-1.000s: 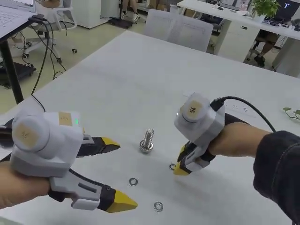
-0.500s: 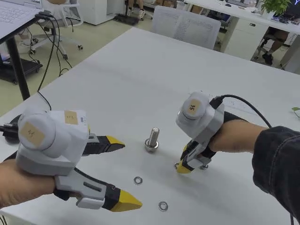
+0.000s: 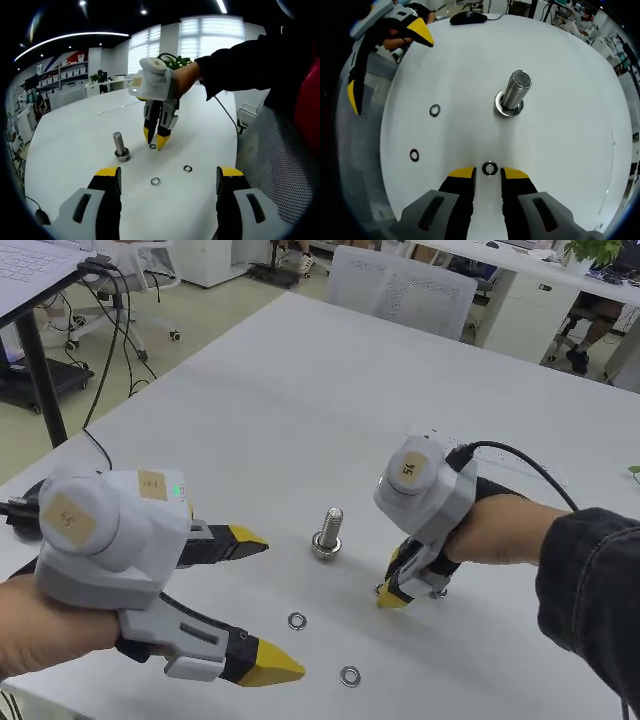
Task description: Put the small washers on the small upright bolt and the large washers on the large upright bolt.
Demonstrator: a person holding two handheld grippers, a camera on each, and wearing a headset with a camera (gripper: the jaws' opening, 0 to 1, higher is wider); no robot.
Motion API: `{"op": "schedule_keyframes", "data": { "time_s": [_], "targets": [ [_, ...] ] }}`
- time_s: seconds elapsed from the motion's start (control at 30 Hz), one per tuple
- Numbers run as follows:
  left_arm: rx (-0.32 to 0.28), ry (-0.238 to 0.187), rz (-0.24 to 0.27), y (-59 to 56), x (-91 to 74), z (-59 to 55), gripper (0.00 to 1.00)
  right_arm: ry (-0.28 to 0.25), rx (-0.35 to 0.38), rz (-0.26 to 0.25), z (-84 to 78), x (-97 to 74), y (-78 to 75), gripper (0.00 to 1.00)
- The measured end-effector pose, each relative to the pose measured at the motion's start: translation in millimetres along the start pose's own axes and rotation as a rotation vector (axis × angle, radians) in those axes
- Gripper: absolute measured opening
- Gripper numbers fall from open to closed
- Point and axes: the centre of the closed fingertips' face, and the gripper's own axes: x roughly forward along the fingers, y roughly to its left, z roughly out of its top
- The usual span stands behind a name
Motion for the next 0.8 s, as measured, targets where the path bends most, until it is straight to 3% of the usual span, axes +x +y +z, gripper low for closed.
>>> {"op": "schedule_keyframes", "data": {
  "time_s": [0.8],
  "targets": [
    [-0.001, -0.003, 0.002, 0.3, -0.8, 1.1, 0.77, 0.0, -0.026, -0.013, 2.2, -0.4, 2.4, 0.14]
  ]
}}
